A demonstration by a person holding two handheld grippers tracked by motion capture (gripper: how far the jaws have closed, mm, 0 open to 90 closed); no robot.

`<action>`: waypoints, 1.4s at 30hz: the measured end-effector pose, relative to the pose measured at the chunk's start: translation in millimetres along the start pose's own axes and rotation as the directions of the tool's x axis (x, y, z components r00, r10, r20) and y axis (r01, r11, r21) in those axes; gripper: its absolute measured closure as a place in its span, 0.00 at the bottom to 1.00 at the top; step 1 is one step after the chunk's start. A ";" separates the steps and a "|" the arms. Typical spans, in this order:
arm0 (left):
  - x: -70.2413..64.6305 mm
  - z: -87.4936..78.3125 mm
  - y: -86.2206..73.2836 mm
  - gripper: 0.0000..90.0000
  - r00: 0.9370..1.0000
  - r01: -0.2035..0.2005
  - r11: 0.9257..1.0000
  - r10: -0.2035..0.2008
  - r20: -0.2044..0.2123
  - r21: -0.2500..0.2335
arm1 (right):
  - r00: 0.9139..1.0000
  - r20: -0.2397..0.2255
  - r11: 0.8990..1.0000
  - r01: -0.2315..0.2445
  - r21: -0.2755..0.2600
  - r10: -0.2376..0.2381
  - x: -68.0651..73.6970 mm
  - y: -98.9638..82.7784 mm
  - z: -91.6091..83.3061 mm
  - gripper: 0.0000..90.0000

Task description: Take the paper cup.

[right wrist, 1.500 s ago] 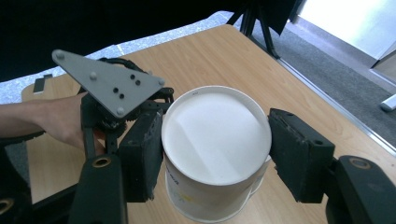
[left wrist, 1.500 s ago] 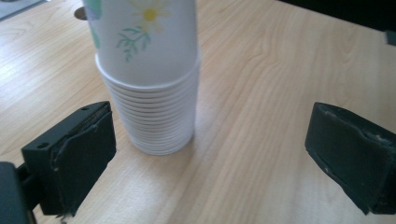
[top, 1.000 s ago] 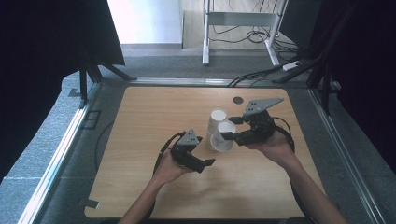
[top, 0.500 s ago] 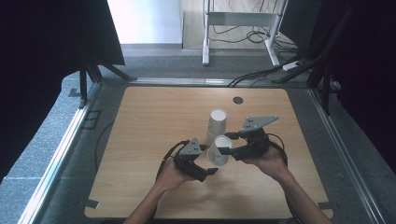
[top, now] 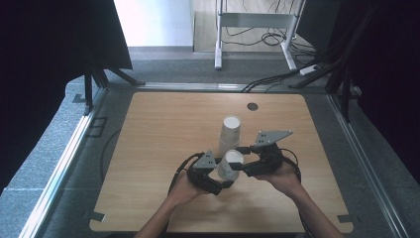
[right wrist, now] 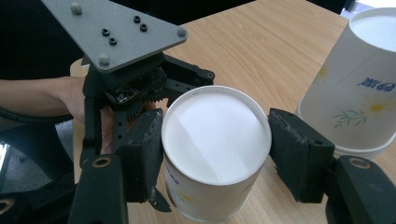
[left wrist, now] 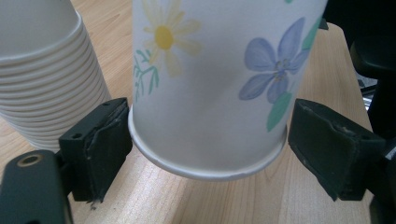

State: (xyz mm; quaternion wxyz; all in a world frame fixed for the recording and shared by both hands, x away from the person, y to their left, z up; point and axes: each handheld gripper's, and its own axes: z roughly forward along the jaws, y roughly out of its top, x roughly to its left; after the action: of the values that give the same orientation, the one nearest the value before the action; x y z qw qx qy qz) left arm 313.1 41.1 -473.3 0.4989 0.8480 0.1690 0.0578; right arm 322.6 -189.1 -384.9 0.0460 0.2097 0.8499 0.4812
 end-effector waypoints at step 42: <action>-3.3 0.1 16.0 0.47 0.989 -0.141 0.952 0.145 0.006 0.271 | 0.979 -0.053 0.918 0.203 0.340 -0.197 2.9 -2.0 19.5 0.23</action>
State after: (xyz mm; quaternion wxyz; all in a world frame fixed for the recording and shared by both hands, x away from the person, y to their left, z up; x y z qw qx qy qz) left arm 313.8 32.7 -459.2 0.3717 0.9178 0.1170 0.0759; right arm 324.8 -173.2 -396.7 0.0500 0.1222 0.9382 0.3200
